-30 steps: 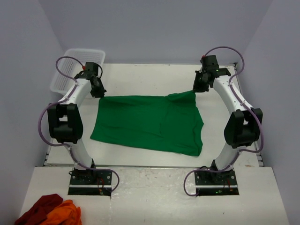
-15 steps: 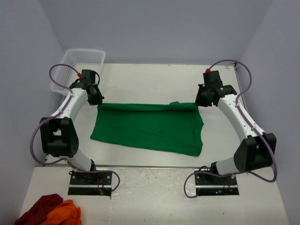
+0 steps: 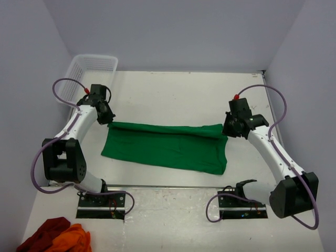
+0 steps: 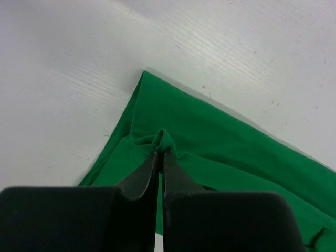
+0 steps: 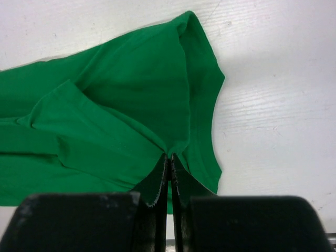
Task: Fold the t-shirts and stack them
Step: Fold the other side of the tshirt into a rectangle
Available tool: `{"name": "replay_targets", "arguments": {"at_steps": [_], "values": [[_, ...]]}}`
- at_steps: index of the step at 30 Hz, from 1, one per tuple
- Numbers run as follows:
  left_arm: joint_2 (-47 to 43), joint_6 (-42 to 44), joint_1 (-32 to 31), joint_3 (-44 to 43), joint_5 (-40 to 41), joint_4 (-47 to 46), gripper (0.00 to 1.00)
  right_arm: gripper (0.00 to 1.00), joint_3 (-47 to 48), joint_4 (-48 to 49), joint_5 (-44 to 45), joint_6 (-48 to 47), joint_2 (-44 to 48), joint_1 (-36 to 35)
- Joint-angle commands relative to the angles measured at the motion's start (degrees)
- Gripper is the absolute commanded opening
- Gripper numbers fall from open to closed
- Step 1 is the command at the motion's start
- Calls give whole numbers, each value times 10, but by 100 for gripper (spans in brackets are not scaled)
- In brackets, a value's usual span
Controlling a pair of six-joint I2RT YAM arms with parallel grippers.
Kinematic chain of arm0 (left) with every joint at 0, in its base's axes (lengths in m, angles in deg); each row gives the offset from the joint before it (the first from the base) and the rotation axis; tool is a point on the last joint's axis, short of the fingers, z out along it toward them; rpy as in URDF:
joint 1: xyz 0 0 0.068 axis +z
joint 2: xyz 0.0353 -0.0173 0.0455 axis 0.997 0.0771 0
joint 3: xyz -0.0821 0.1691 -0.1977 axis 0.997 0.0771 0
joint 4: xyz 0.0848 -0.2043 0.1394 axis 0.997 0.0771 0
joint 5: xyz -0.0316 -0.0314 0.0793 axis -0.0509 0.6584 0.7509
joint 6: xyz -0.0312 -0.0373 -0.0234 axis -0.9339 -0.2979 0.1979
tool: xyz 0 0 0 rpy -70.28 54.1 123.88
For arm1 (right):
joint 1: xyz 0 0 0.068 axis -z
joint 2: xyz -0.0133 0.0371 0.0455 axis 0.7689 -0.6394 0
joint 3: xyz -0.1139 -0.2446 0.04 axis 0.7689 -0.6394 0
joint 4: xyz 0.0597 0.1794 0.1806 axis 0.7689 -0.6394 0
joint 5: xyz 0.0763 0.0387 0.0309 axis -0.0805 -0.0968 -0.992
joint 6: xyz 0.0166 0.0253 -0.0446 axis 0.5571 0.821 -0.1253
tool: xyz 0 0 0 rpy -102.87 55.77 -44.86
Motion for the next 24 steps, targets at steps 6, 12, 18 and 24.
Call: {"name": "replay_targets", "arguments": {"at_steps": [6,12,18,24], "values": [[-25,-19,2,37,23,-2,0,0,-44,12,12,16,38,-12],[-23,-31,2,54,16,2,0,0,-61,10,9,40,39,-40],[-58,-56,2,88,-3,2,21,5,-65,-20,8,93,75,-105],[-161,-82,1,108,23,25,57,26,-82,-66,27,140,125,-153]]}}
